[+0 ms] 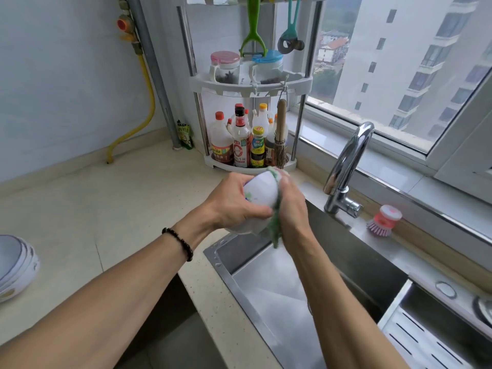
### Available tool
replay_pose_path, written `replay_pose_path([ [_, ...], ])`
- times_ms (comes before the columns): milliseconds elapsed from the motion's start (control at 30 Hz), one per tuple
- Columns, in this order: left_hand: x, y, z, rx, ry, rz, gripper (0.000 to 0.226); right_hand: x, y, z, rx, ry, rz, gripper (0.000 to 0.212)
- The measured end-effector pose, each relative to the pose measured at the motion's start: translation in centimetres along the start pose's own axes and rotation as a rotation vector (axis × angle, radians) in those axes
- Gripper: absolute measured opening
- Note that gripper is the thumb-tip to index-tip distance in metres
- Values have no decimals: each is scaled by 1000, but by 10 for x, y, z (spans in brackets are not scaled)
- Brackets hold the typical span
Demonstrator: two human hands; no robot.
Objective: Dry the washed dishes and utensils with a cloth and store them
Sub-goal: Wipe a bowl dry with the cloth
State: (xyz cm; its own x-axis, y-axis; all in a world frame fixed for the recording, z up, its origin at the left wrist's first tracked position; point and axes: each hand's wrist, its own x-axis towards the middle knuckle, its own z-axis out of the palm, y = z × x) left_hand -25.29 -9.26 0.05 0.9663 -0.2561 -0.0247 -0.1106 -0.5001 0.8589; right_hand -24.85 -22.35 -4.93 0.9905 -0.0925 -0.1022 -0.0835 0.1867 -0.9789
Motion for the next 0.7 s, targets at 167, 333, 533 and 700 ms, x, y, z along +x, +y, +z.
replay_pose_path([
  [167, -1, -3, -5, 39, -26, -3, 20, -5, 13, 4, -156, -90, -158, 37],
  [333, -10, 7, -15, -287, -88, 22, 41, 16, 5, -16, 358, 13, 465, 38],
  [533, -5, 5, -29, -153, -352, -180, 56, 15, 2, -22, 95, 78, 301, 22],
  [700, -1, 3, -12, 21, -257, -181, 31, 15, -19, -10, -337, -104, -49, 26],
])
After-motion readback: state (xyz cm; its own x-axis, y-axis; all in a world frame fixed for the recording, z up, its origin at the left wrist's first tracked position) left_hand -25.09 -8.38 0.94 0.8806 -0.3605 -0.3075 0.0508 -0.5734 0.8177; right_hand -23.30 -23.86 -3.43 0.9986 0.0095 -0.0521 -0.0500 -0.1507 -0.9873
